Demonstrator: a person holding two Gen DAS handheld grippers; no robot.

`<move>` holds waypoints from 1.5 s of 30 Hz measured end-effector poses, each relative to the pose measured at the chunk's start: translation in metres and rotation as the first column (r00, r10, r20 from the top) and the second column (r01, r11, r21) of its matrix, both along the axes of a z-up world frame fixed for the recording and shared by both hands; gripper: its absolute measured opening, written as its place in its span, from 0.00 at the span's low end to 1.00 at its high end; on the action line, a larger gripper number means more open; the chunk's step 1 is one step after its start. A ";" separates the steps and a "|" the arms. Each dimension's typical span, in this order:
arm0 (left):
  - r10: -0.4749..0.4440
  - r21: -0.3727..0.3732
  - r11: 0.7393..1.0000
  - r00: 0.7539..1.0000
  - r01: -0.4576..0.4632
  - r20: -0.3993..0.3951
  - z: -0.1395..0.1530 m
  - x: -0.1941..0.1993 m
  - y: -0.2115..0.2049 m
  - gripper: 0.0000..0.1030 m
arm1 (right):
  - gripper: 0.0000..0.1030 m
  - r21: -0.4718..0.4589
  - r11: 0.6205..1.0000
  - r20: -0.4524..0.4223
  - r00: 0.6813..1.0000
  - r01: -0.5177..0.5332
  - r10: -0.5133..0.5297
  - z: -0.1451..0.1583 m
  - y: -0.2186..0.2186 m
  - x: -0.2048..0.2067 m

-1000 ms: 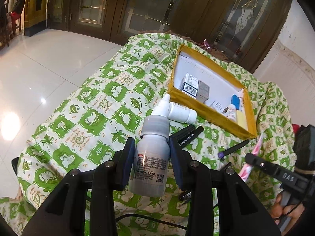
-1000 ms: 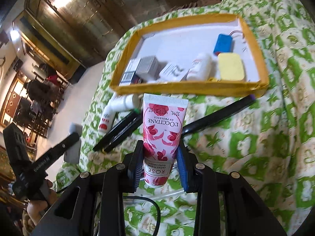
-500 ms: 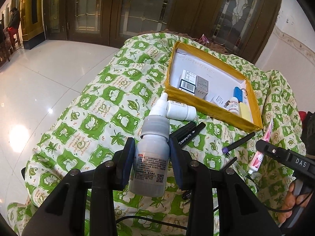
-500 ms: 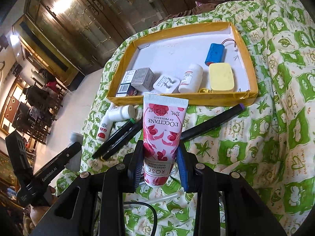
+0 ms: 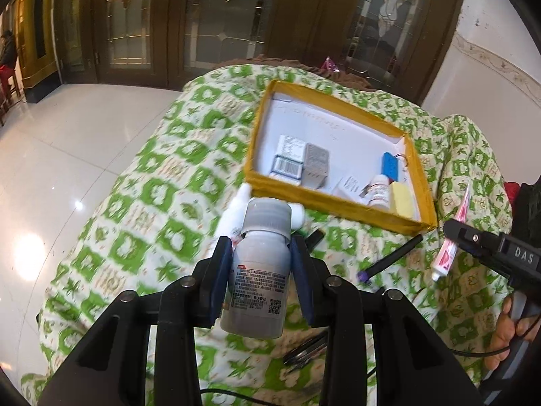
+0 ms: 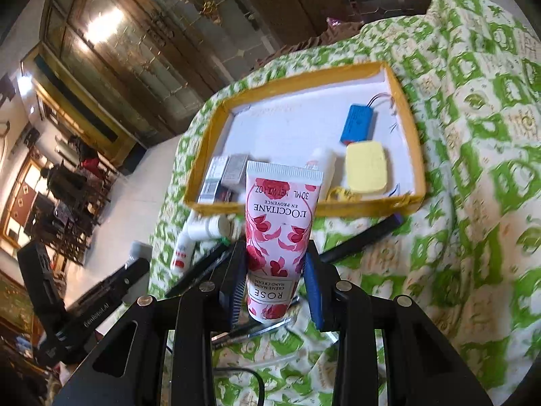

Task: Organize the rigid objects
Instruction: 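Carry the bottle and cream tube into the tray and open both tools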

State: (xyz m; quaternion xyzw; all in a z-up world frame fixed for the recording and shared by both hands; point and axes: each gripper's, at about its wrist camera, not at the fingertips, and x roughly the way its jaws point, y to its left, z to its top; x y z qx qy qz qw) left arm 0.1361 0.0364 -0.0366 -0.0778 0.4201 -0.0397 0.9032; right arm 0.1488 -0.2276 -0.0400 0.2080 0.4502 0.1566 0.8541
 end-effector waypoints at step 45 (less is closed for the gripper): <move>-0.179 0.109 0.977 0.982 0.185 -0.062 -0.004 0.218 -0.109 0.32 | 0.28 0.088 0.996 -0.095 0.995 0.029 -0.020 -0.029 -0.020 0.170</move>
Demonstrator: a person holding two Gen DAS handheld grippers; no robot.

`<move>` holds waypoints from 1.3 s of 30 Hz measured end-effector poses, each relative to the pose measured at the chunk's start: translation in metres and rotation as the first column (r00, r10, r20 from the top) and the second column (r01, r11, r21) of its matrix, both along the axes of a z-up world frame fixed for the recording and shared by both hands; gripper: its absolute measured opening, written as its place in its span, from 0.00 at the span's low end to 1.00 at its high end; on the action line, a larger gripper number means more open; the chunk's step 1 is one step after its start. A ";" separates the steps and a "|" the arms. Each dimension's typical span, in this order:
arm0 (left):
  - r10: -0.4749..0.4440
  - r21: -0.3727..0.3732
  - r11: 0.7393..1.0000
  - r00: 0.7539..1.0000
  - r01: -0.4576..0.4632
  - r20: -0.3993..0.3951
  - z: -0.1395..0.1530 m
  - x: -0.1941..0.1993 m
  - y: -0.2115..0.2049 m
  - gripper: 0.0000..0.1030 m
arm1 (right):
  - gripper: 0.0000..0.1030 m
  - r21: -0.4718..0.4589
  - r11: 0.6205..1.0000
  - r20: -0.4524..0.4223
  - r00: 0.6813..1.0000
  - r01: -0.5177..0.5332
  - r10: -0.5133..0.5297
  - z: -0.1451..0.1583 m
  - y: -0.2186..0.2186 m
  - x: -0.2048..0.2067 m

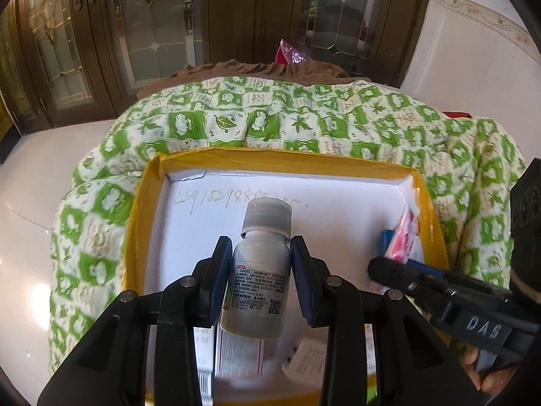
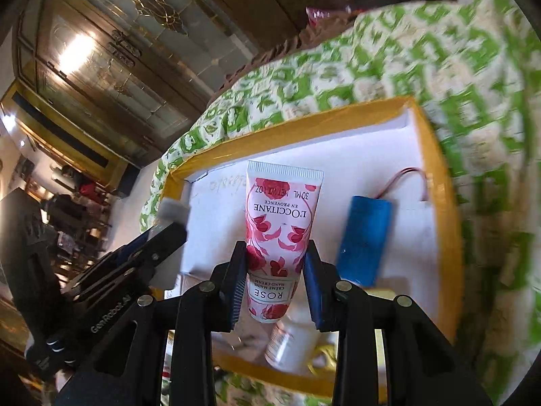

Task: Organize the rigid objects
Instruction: 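Carry the bottle and cream tube into the tray and open both tools, then grasp the white spray bottle with left tool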

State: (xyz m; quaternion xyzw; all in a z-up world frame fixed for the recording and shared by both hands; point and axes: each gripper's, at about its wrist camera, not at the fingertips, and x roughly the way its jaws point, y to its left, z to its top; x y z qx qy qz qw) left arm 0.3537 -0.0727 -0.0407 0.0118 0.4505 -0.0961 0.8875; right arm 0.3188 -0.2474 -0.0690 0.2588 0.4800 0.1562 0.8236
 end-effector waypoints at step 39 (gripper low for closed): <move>0.072 -0.096 0.992 0.994 -0.080 -0.078 -0.036 -0.167 0.133 0.75 | 0.81 0.051 0.999 0.044 0.999 0.009 -0.012 0.001 -0.011 -0.097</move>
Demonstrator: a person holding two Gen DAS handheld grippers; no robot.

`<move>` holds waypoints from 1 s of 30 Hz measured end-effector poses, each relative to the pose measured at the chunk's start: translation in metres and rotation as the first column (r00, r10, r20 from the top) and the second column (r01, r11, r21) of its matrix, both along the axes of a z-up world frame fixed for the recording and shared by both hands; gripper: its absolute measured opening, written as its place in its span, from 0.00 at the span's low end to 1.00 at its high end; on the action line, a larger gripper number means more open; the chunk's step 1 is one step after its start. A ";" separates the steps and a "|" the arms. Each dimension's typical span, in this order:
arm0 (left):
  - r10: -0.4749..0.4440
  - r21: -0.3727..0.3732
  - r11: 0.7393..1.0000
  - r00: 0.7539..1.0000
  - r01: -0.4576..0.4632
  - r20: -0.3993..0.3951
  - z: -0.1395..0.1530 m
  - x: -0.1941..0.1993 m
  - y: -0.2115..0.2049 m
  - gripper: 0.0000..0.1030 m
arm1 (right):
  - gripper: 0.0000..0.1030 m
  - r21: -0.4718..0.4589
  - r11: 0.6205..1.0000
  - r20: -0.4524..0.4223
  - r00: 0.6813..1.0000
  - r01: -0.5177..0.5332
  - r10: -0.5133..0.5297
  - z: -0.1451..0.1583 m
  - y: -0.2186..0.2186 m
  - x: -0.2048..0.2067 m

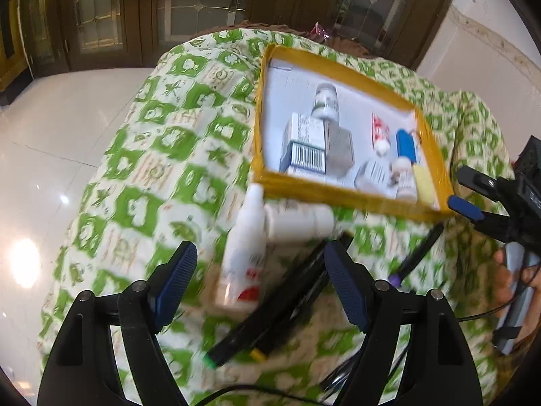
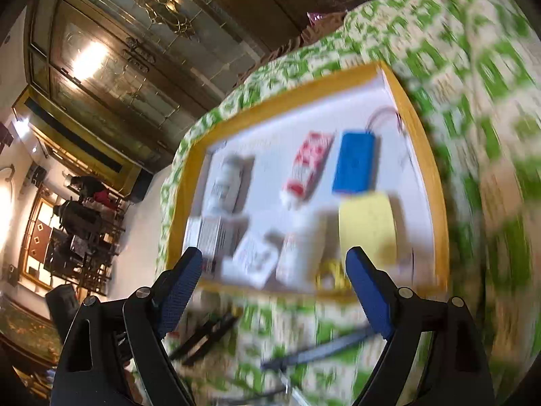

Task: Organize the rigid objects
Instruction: 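Grasp the white spray bottle with left tool, then grasp the black purple-capped marker with right tool while left tool holds the spray bottle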

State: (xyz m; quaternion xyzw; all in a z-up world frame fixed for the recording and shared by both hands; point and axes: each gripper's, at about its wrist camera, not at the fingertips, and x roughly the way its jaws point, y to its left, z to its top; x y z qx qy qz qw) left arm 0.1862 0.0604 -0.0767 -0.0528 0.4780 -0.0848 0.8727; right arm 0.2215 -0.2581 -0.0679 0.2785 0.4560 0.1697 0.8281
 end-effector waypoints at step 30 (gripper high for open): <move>-0.010 -0.236 0.972 1.000 0.011 0.007 -0.008 -0.052 -0.016 0.26 | 0.34 0.120 0.989 -0.294 0.955 0.083 -0.045 -0.074 0.000 -0.027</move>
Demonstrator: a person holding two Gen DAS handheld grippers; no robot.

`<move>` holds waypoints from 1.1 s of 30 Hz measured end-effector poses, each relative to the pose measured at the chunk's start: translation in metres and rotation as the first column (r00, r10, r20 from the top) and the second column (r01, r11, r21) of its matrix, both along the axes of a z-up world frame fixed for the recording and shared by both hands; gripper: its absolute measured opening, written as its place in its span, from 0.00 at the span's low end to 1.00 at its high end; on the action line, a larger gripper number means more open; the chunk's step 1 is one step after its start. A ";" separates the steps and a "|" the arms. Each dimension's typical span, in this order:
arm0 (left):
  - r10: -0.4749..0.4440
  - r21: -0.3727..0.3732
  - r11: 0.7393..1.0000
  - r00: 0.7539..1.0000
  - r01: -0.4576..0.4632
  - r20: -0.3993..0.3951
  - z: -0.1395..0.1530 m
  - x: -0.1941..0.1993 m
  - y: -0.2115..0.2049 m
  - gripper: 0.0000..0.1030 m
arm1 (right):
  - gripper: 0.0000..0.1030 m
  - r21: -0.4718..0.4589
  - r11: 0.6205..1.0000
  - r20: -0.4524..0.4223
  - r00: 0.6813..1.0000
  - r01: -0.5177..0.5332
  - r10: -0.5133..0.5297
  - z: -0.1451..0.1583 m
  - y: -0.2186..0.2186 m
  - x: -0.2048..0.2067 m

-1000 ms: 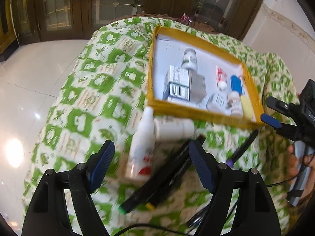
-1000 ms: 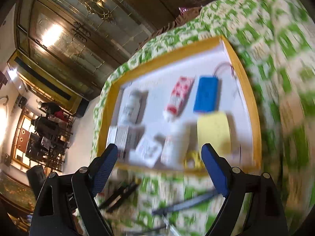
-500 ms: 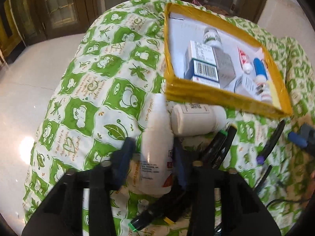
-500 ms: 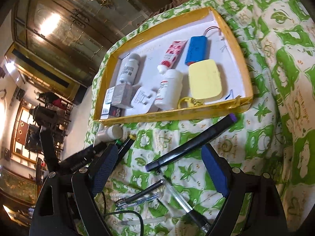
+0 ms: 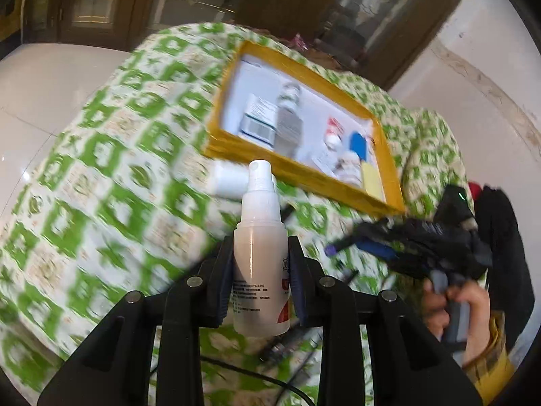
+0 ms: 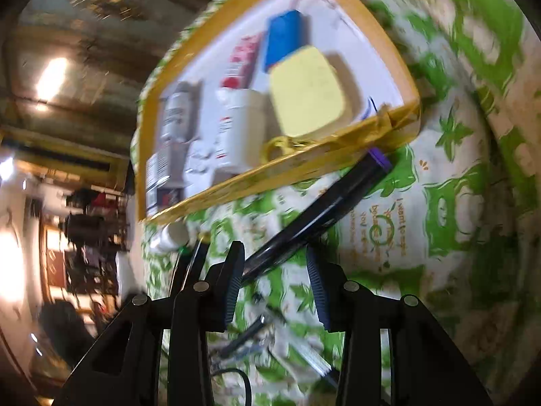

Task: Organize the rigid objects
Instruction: 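Grasp the black purple-capped marker with right tool while left tool holds the spray bottle, then carry the spray bottle and marker over the tray and lower them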

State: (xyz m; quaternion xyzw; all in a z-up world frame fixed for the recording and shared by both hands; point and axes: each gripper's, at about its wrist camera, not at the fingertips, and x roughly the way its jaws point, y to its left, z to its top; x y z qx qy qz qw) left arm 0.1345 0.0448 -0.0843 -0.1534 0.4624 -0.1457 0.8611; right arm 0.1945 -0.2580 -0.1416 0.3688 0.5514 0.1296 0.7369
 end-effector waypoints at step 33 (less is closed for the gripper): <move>-0.037 0.190 0.982 0.997 0.025 0.063 0.005 0.000 -0.028 0.26 | 0.13 -0.419 0.905 0.310 0.924 -0.081 0.226 0.072 0.046 -0.047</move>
